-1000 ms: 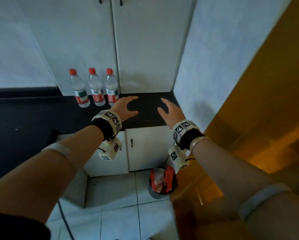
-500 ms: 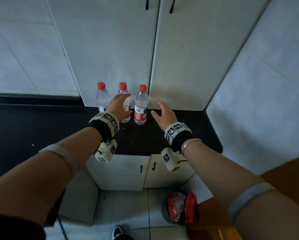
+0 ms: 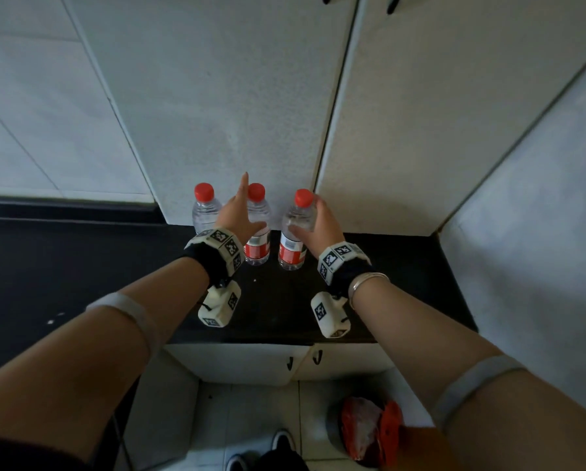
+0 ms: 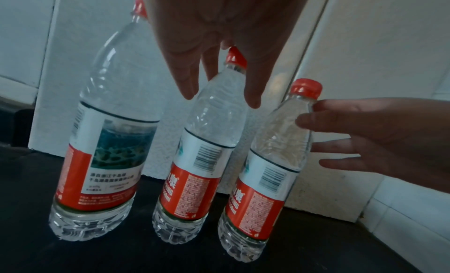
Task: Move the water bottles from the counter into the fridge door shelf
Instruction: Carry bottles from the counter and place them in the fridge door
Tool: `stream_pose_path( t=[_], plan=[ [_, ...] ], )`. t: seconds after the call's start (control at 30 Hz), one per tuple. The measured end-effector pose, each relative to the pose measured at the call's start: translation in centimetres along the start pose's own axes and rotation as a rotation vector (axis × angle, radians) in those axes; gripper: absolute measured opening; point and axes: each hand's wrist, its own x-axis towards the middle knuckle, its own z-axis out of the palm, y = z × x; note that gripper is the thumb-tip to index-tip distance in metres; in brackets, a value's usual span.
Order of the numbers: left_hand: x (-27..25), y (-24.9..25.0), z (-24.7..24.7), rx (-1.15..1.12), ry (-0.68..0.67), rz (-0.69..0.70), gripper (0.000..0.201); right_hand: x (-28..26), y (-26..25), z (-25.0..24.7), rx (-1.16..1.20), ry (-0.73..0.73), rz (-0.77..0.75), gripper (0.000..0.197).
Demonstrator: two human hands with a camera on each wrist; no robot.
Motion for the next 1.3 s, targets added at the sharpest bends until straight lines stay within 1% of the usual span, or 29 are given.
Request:
stream_pose_path(
  t=[0.1,0.17,0.2,0.27,0.33,0.43,0.53,0.67,0.73,0.83,0.97,1.07,1.13,1.2,1.23,1.3],
  plan=[
    [1.4,-0.4,0.7,0.04,-0.045,-0.04,0.088,2.2,0.8,0.9,-0.025,-0.015,0.008,0.062],
    [2.0,-0.6,1.1,0.048,-0.051,-0.075,0.079,3.1,1.1,1.2,-0.056,-0.041,-0.013,0.052],
    [2.3,-0.7,1.4,0.052,-0.047,-0.091,0.077,3.6,1.4,1.4,-0.05,-0.065,-0.018,0.049],
    [2.4,-0.7,1.8,0.067,-0.037,-0.106,0.08,4.2,1.6,1.6,-0.029,-0.127,-0.023,0.044],
    [2.6,-0.7,2.1,0.085,-0.032,-0.111,0.085,4.7,1.9,2.0,-0.064,-0.143,-0.014,0.04],
    [2.7,-0.7,2.2,0.09,-0.02,-0.096,0.081,5.0,2.2,2.2,-0.076,-0.11,-0.01,0.044],
    [2.4,-0.5,2.1,0.055,-0.006,-0.094,0.07,4.5,2.0,1.8,-0.109,-0.101,-0.024,0.031],
    [1.4,-0.2,1.9,0.054,-0.017,-0.086,0.069,3.3,2.1,1.0,-0.098,-0.051,-0.021,0.025],
    [0.9,0.2,1.7,0.059,-0.031,-0.076,0.068,2.5,2.1,0.3,-0.09,-0.006,-0.031,0.028],
    [-0.2,1.4,1.4,0.067,-0.078,-0.04,0.069,1.0,1.7,-0.9,-0.097,0.042,-0.039,0.036],
    [-2.6,3.8,1.1,0.04,-0.136,0.052,0.066,-2.0,1.4,-2.4,-0.149,0.12,-0.008,0.038],
    [-5.0,4.9,1.3,0.017,-0.16,0.147,0.058,-5.4,1.5,-3.6,-0.135,0.201,0.076,0.04],
    [-6.8,5.6,1.5,-0.008,-0.216,0.198,0.048,-8.1,1.6,-4.3,-0.1,0.269,0.136,0.041],
    [-8.7,6.1,2.1,-0.008,-0.286,0.256,0.035,-11.3,1.7,-5.1,-0.07,0.318,0.203,0.047],
    [-9.7,6.4,2.5,0.001,-0.317,0.282,0.034,-12.9,1.8,-5.5,-0.059,0.34,0.235,0.05],
    [-11.8,6.9,3.3,0.001,-0.379,0.32,0.041,-16.3,2.1,-6.1,-0.06,0.392,0.292,0.056]
  ],
)
